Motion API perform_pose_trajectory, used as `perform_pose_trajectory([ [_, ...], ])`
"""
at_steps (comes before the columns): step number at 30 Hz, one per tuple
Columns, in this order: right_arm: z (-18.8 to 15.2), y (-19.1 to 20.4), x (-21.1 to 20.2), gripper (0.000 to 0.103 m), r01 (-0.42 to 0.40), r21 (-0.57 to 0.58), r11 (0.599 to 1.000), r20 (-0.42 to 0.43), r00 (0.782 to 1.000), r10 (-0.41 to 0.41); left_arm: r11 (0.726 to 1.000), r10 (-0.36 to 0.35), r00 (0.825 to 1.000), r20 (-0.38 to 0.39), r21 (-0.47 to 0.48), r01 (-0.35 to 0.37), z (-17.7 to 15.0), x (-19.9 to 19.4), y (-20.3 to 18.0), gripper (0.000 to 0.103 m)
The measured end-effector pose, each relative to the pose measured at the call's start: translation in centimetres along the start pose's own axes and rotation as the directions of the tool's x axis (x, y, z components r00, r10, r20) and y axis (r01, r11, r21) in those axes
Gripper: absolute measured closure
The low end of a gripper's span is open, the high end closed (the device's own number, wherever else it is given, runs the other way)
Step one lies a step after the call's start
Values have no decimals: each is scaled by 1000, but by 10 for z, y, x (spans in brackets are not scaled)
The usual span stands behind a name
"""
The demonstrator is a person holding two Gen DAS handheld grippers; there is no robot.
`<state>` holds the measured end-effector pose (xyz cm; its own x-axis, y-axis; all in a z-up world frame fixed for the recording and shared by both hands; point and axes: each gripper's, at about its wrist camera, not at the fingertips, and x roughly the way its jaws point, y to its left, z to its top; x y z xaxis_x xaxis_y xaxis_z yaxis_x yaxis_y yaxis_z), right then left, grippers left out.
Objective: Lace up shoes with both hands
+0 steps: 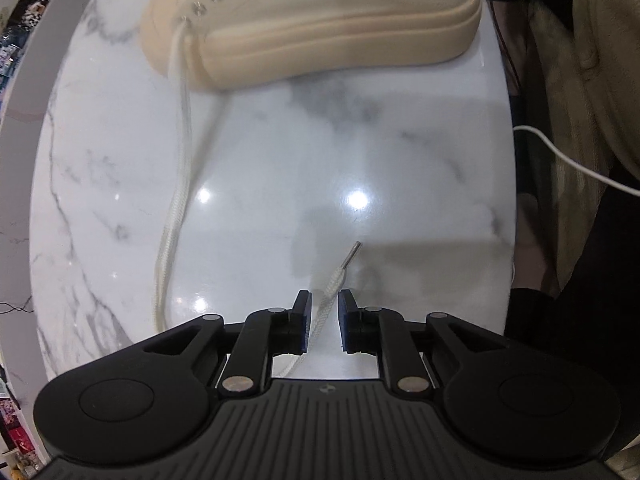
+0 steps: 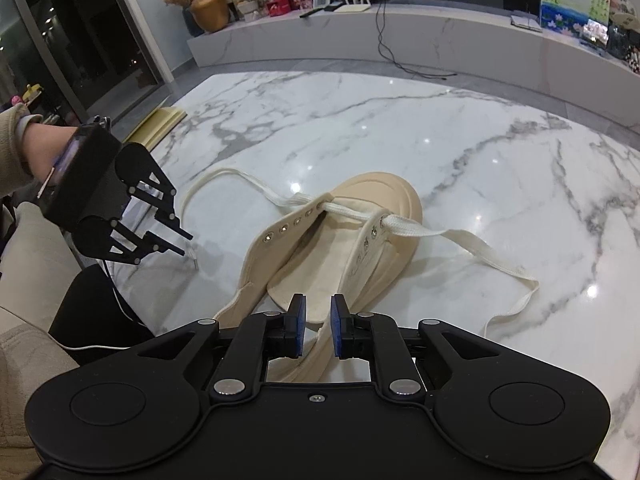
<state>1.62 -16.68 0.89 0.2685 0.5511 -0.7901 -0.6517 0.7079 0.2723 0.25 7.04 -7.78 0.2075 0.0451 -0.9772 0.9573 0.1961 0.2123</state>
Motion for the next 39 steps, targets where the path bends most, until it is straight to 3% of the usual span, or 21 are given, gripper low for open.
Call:
perform_pose_trajectory([
  [4, -1, -3, 2, 90, 5, 6, 1000, -11, 1000, -5, 1000, -26, 999, 21, -7, 26, 0, -1, 2, 89],
  [9, 0, -4, 6, 90, 2, 10, 1000, -18, 1000, -2, 991, -84, 995, 47, -105, 88, -3, -1, 16, 90],
  [14, 0, -4, 6, 90, -1, 11, 1000, -15, 1000, 1, 975, -126, 991, 51, -176, 133, -3, 0, 21, 102],
  [17, -1, -4, 5, 90, 1, 15, 1000, -11, 1000, -1, 968, -118, 992, 53, -217, 127, -2, -1, 20, 102],
  [23, 0, -4, 3, 90, 5, 15, 1000, 2, 1000, -5, 924, -66, 989, 133, -366, 111, 1, -20, 21, 102],
  [30, 7, -2, 5, 90, 15, 2, 1000, 7, 1000, -15, 878, 43, 967, 251, -471, 83, 19, -69, 26, 102],
  [34, 14, 0, 8, 90, 38, -14, 999, 1, 999, -38, 865, 105, 957, 269, -500, 46, 40, -89, 32, 102],
  [39, 26, -4, 13, 90, 47, -2, 999, 16, 999, -47, 876, 138, 939, 316, -482, 33, 74, -100, 36, 102],
])
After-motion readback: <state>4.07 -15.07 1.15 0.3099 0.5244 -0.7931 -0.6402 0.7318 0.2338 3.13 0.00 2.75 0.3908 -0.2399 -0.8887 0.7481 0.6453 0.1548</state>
